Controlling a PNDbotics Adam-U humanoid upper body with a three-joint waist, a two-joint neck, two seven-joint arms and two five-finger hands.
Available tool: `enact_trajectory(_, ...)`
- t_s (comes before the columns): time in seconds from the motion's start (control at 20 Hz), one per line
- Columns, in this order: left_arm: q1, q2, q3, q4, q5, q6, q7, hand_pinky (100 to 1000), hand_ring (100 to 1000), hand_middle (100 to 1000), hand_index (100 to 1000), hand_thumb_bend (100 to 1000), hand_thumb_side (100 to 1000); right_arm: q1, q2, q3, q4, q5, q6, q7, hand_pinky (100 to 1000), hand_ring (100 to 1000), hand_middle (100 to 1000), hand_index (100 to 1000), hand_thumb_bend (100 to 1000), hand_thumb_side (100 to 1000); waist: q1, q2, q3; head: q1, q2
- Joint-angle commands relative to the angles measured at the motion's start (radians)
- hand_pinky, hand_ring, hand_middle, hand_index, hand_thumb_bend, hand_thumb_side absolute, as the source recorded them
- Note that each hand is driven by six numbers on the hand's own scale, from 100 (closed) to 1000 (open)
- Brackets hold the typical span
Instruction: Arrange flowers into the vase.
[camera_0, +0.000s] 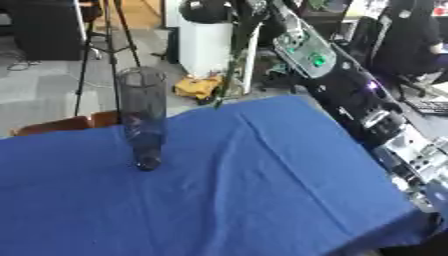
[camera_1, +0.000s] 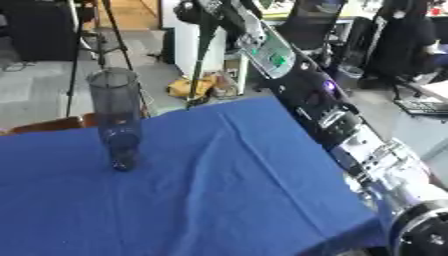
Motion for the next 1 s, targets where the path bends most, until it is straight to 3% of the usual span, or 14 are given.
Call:
enact_trajectory(0.05, -0.014, 0.018, 0.005, -0.016, 0.005, -0.002, -0.002, 493, 555, 602, 822, 327, 929, -0.015, -0.033, -0.012, -0.003, -0.002, 0.001, 0.0, 100, 100, 100, 190, 100, 1000, -0.003, -0.024, 0.001, 0.0, -0.002)
enact_trajectory(0.55, -0.013, 0.017, 0.006, -0.015, 0.004, -0.002, -0.002, 492, 548, 602, 822, 329, 928, -0.022, -0.027, -0.01, -0.002, -0.011, 0.002, 0.004, 100, 100, 100, 166, 100, 1000, -0.005, -0.023, 0.008, -0.009, -0.001)
enact_trajectory(0.8, -0.013, 0.019, 0.002, -0.014, 0.004, -0.001, -0.006, 492, 548, 602, 822, 328, 929, -0.054, -0.007, -0.007, 0.017, -0.015, 0.015, -0.001, 100, 101, 100, 145, 100, 1000, -0.01, -0.026, 0.033, -0.037, 0.001)
enact_trajectory(0.85, -0.012, 0.019, 0.001, -0.014, 0.004, -0.001, -0.007, 492, 547, 602, 822, 337, 977, -0.061, -0.004, -0.005, 0.019, -0.018, 0.017, -0.004, 100, 100, 100, 147, 100, 1000, -0.01, -0.027, 0.037, -0.042, 0.001)
enact_trajectory(0.9, -0.011, 0.019, 0.001, -0.013, 0.004, -0.001, -0.007, 492, 548, 602, 822, 328, 929, -0.068, -0.001, -0.004, 0.018, -0.021, 0.018, -0.009, 100, 100, 100, 147, 100, 1000, -0.009, -0.028, 0.04, -0.047, 0.001)
enact_trajectory(1.0, -0.011, 0.019, 0.001, -0.013, 0.005, -0.001, -0.008, 492, 548, 602, 822, 328, 929, -0.078, 0.003, -0.001, 0.015, -0.025, 0.021, -0.019, 100, 100, 100, 148, 100, 1000, -0.008, -0.029, 0.044, -0.053, 0.001)
